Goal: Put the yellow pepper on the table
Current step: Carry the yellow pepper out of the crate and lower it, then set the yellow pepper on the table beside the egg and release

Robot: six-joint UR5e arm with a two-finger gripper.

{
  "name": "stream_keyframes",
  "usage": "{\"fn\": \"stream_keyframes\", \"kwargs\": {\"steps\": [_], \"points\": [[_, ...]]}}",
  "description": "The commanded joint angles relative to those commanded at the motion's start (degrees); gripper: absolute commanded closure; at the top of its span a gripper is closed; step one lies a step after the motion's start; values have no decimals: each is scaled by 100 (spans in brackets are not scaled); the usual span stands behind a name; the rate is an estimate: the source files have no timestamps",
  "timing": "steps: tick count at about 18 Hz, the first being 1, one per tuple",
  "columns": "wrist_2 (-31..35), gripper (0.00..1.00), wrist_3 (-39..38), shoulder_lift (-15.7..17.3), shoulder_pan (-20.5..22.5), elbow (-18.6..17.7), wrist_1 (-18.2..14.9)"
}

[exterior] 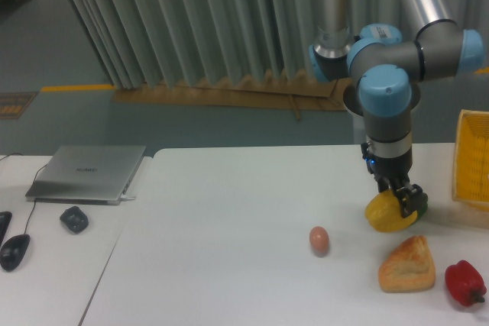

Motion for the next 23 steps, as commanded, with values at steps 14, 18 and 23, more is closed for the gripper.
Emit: {"fn": "stream_keyframes", "kwargs": {"steps": [14,18,23], "points": [[344,32,-502,-246,-370,61,185],[352,0,-484,-238,-370,62,185],[335,0,-449,-229,-352,70,185]]}}
